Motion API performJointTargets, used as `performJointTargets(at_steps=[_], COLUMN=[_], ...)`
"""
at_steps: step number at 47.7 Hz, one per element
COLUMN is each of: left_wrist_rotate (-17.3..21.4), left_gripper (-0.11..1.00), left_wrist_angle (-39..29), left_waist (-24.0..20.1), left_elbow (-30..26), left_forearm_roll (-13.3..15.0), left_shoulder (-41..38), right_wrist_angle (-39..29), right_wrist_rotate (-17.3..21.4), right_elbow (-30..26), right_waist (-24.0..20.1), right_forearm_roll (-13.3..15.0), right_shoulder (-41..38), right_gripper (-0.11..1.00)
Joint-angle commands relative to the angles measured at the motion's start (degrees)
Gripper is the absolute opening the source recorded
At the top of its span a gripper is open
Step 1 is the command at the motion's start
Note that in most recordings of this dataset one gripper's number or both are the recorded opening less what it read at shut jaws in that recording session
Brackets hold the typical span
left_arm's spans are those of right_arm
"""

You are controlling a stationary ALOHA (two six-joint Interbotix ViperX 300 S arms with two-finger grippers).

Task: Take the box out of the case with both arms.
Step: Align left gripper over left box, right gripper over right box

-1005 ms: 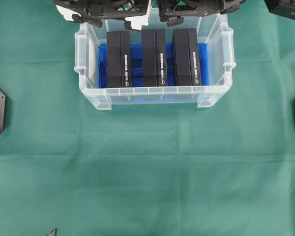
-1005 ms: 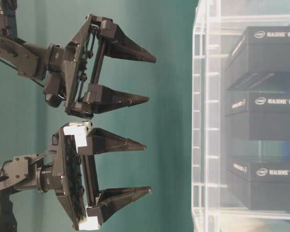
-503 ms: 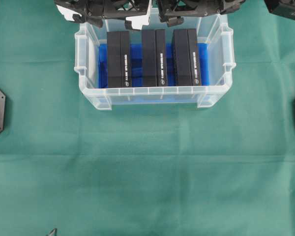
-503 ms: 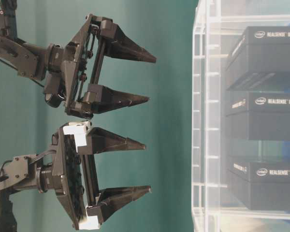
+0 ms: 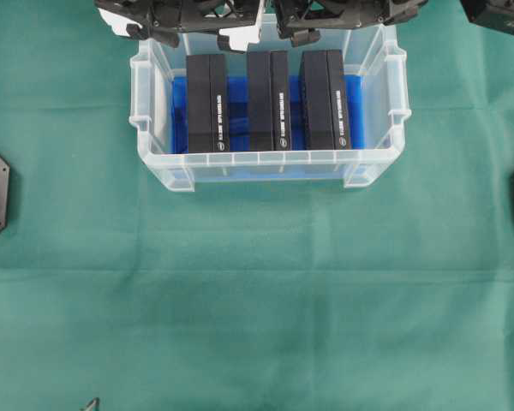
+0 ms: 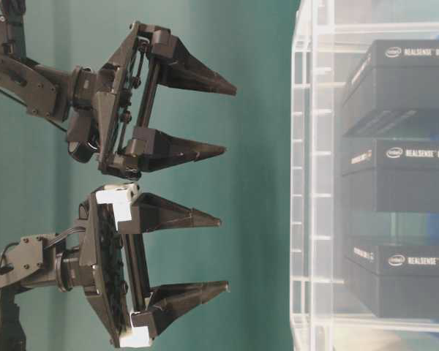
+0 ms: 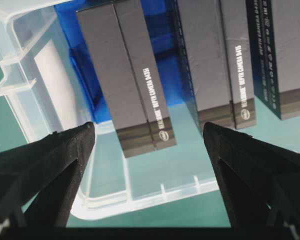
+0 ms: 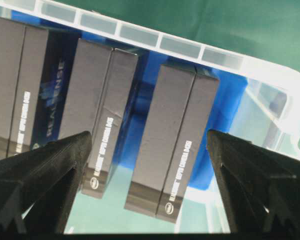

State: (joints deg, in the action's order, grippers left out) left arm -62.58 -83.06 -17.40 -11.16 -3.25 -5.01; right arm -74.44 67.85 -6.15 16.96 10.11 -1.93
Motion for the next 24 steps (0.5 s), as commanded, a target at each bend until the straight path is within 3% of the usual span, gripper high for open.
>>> performJointTargets(at_steps=[1,24], left_wrist_rotate=[0.1,0.1], left_gripper=[0.86,0.86], left_wrist_angle=[0.3,0.6], left_waist=[-0.2,-0.3], left_elbow=[-1.3,-1.3], left_forearm_roll=[-0.3,-0.3], left_shoulder=[0.8,0.8], right_wrist_angle=[-0.1,-0.1], right_wrist_rotate=[0.0,0.0], right_elbow=[-1.3,-1.3], right_waist=[-0.3,-0.3], right_forearm_roll=[0.0,-0.1], right_shoulder=[0.9,0.9], right_gripper=[0.94,0.94])
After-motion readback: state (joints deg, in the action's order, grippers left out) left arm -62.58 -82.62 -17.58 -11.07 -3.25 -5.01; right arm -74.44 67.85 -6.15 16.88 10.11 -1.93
